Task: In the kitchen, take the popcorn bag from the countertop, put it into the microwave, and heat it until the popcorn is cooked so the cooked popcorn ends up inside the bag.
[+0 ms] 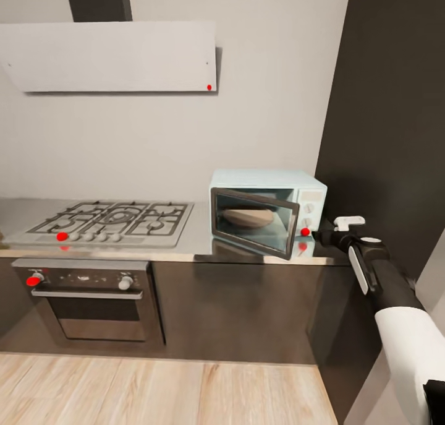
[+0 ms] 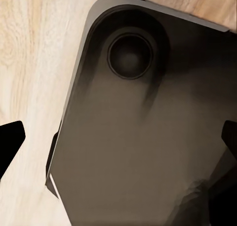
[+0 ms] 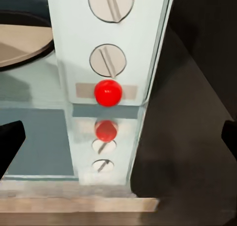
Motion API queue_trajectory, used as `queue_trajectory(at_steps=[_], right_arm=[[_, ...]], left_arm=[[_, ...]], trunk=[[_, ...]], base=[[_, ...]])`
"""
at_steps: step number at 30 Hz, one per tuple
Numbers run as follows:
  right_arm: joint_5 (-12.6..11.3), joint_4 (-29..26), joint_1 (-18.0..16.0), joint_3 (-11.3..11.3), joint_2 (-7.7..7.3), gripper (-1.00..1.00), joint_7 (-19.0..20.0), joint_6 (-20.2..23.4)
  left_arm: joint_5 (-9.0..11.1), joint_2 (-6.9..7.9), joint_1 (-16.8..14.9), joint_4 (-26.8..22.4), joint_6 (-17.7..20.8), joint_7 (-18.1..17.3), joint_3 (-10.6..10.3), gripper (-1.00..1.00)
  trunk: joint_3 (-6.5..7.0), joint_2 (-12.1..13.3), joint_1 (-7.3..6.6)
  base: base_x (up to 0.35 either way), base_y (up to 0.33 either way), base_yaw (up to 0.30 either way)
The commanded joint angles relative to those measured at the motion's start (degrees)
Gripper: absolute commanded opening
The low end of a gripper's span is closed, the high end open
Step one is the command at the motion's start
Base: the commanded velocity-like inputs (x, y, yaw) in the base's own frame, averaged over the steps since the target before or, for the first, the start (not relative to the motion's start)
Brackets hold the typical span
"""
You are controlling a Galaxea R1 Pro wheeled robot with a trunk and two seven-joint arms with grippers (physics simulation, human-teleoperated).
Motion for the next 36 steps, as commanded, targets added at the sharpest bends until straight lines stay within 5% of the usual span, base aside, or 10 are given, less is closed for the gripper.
queue_trajectory(at_steps=[1,7,15,19,23,25,36], right_arm=[[0.4,-0.1,0.0,-0.1,0.03,1.0,0.4,0.2],[0.8,0.1,0.0,-0.1,1.73,1.0,0.4,-2.9],[0.7,0.4,0.0,-0.1,7.47,1.0,1.2,-3.3],[0.4,0.5,0.0,0.0,7.62,1.0,3.3,-3.1],[1.1,0.6,0.0,-0.1,7.23,1.0,15.2,-2.7],[1.1,0.6,0.0,-0.2,7.19,1.0,17.2,-2.7],[1.1,0.7,0.0,-0.2,7.02,1.0,18.2,-2.7]], left_arm=[[0.0,0.0,0.0,-0.1,0.0,0.0,0.4,1.0],[0.0,-0.05,0.0,-0.1,0.0,0.0,0.4,1.0],[0.1,-0.06,0.0,-0.2,-0.1,0.0,0.5,1.0],[0.0,-0.06,0.0,-0.1,-0.1,0.0,0.5,1.0],[0.0,-0.06,0.0,-0.2,-0.1,0.0,0.5,1.0],[0.1,-0.06,0.0,-0.2,-0.1,0.0,0.6,1.0],[0.3,-0.23,0.0,-0.2,-0.1,0.1,0.7,1.0]], trunk=[[-0.05,0.0,0.03],[-0.05,0.0,0.03],[-0.05,0.0,0.03],[-0.05,0.0,0.03],[-0.05,0.0,0.03],[-0.05,0.0,0.03],[-0.05,0.0,0.03]], base=[[0.322,0.0,0.0],[0.323,0.0,0.0],[0.124,0.0,0.0],[0.003,0.0,0.0],[-0.002,0.0,0.0],[-0.116,0.024,0.0],[-0.277,0.147,0.0]])
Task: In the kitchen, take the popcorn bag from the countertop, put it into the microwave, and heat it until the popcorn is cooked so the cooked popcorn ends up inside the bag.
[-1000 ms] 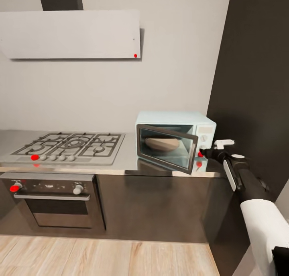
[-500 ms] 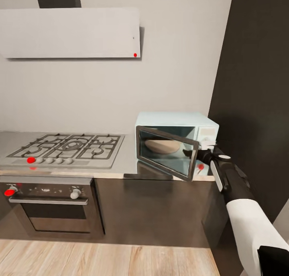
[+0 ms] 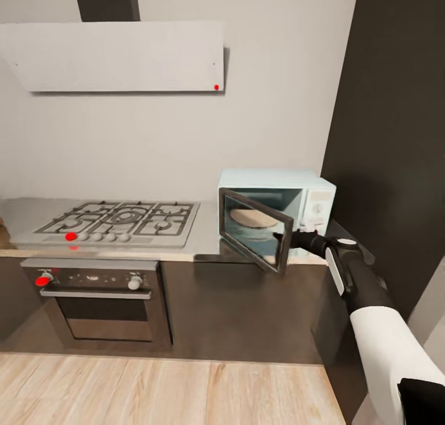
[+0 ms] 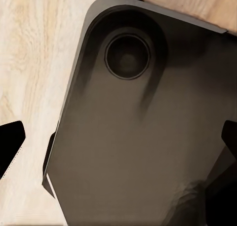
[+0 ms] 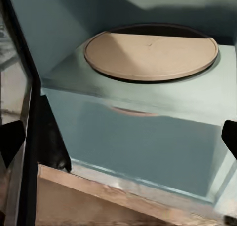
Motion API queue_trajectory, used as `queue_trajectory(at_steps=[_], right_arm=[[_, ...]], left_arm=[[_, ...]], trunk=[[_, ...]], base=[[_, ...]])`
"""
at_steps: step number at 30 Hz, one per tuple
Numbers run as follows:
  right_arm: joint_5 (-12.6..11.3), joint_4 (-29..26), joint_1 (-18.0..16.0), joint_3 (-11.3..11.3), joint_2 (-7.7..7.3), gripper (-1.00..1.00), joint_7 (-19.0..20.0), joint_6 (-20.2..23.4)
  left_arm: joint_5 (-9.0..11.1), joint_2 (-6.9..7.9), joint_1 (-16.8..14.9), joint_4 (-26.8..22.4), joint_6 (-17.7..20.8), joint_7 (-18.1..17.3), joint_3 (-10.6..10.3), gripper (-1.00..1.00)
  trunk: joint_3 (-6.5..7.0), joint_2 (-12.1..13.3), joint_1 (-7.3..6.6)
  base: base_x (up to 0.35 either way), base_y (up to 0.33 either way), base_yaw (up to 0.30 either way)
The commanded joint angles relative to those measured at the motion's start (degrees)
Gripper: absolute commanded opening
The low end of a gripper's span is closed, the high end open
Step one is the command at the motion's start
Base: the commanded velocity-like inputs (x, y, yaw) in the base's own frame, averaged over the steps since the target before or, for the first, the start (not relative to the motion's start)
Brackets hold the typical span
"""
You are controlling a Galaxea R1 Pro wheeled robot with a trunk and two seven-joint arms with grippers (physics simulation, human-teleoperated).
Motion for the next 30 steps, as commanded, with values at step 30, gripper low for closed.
queue_trajectory(at_steps=[30], right_arm=[[0.1,0.0,0.0,0.3,2.35,1.0,-0.2,1.9]], left_arm=[[-0.3,-0.1,0.0,-0.1,0.0,-0.1,0.2,1.0]], trunk=[[-0.05,0.0,-0.03]], base=[[-0.162,0.248,0.0]])
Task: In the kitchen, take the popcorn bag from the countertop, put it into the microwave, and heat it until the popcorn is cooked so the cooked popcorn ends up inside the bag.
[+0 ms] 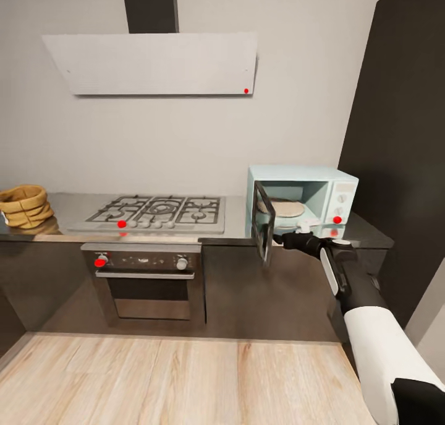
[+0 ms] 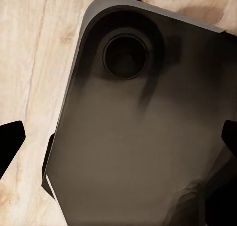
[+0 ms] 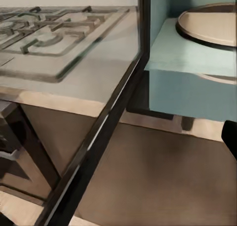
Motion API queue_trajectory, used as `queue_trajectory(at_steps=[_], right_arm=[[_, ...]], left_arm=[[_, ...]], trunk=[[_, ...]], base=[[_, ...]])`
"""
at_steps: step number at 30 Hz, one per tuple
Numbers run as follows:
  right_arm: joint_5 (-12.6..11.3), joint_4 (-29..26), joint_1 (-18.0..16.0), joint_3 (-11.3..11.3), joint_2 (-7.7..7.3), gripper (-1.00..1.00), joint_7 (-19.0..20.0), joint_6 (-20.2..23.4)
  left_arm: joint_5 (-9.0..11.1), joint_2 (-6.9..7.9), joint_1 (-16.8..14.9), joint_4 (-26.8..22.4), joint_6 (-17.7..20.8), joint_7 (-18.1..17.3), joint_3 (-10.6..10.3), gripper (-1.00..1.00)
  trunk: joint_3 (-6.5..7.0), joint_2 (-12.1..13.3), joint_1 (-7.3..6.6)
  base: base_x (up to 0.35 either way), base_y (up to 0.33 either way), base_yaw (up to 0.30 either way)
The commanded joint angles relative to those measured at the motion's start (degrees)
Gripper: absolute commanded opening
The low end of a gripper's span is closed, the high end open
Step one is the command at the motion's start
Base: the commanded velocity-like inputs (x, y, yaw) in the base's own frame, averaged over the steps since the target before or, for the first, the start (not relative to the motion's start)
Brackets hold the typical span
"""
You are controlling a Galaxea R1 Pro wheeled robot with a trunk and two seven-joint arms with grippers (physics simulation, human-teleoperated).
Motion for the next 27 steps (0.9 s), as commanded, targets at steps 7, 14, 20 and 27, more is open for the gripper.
queue_trajectory(at_steps=[7,14,20,27], right_arm=[[-0.7,-0.1,-0.1,1.0,0.47,1.0,0.8,0.3],[-0.8,-0.6,-0.1,0.5,-3.38,1.0,1.0,0.4],[-0.7,-0.9,0.0,0.6,-6.69,1.0,1.2,1.4],[-0.9,5.1,0.0,0.3,-10.82,1.0,1.0,1.6]], left_arm=[[0.0,-0.01,0.0,-0.1,0.0,0.0,0.4,1.0],[0.0,-0.01,0.0,-0.1,0.0,0.0,0.4,1.0],[0.0,-0.01,0.0,-0.1,0.0,0.0,0.4,1.0],[0.0,-0.01,0.0,-0.1,0.0,0.1,0.4,1.0]], trunk=[[-0.05,0.0,0.0],[-0.05,0.0,0.0],[-0.05,0.0,0.0],[-0.05,0.0,0.0]], base=[[-0.002,0.002,0.0],[-0.026,0.0,0.0],[-0.242,0.0,0.0],[-0.017,0.0,0.0]])
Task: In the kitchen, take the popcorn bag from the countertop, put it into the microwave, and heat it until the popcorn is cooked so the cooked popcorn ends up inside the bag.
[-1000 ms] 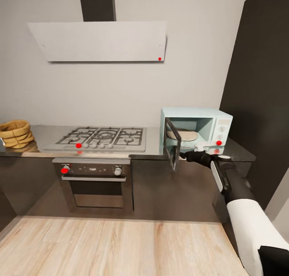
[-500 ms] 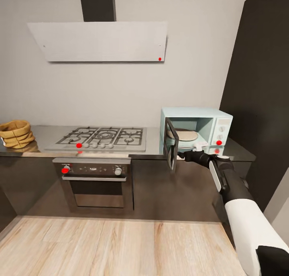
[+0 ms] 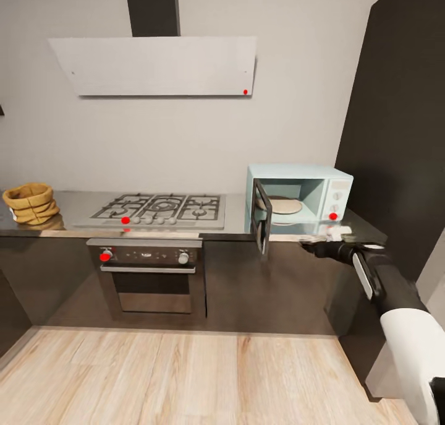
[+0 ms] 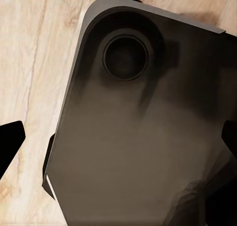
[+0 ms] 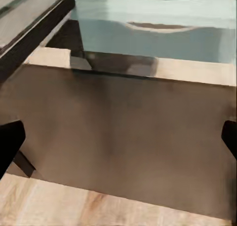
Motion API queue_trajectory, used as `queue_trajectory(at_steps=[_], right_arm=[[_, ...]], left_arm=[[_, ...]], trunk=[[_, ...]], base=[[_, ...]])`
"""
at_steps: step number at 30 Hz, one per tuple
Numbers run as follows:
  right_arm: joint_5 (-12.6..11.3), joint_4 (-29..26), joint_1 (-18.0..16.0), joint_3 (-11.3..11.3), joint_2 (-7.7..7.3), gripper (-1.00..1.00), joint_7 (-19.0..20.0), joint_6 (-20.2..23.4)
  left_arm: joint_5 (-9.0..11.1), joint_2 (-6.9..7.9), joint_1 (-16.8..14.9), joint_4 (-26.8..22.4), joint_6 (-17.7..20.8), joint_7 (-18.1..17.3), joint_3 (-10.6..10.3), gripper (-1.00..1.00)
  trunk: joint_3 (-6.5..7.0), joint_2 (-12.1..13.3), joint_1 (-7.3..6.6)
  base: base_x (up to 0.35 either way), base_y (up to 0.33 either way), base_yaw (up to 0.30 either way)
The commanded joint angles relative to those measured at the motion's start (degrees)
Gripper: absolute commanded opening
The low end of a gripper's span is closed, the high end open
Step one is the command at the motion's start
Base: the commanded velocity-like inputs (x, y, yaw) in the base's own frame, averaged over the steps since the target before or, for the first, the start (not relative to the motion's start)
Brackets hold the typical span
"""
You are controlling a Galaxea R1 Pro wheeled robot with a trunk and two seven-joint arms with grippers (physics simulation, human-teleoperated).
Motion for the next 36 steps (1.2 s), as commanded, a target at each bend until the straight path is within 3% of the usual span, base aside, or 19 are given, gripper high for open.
queue_trajectory(at_steps=[1,3,5,8,10,15,17,26,36], right_arm=[[0.4,2.3,0.0,-0.2,-0.24,1.0,0.6,0.1],[0.4,10.6,-0.1,-0.1,-0.12,1.0,0.3,0.0],[0.6,15.6,-0.1,0.0,0.08,1.0,0.0,-0.1],[1.0,19.8,-0.1,0.2,0.26,1.0,-2.7,-0.1],[0.9,21.3,-0.1,0.3,1.23,1.0,-4.8,-0.2],[0.9,25.6,0.0,0.6,7.85,1.0,-12.0,-0.3],[0.8,26.0,0.0,0.6,9.68,1.0,-13.3,-0.4],[0.6,23.1,-0.1,0.6,18.74,1.0,-13.7,0.1],[0.7,22.2,-0.1,0.6,18.77,1.0,-13.5,-0.2]], left_arm=[[0.0,-0.01,0.0,-0.1,0.0,0.0,0.4,1.0],[0.0,-0.01,0.0,-0.1,0.0,0.0,0.4,1.0],[0.0,-0.01,0.0,-0.1,0.0,0.0,0.4,1.0],[0.0,-0.01,0.0,-0.1,0.0,0.0,0.5,1.0],[0.2,-0.01,0.0,-0.1,0.0,0.0,0.5,1.0],[0.6,0.07,0.0,0.0,0.0,0.0,0.6,1.0],[0.6,0.07,0.0,0.0,0.0,0.0,0.6,1.0],[0.7,0.05,0.0,0.0,0.1,0.2,0.8,1.0],[0.7,0.03,0.0,0.0,0.0,0.3,0.9,1.0]], trunk=[[-0.05,0.0,0.0],[-0.05,0.0,0.0],[-0.05,0.0,0.0],[0.03,0.0,0.0],[0.11,0.0,0.0],[0.29,0.0,0.0],[0.36,0.0,0.0],[0.6,0.0,0.0],[0.61,0.0,0.0]], base=[[0.0,0.0,0.0],[0.0,0.0,0.0],[0.0,0.0,0.008],[0.0,0.0,0.172],[0.0,0.0,0.274],[0.0,0.0,0.289],[0.0,0.0,0.293],[-0.001,0.001,0.299],[-0.212,0.186,0.3]])
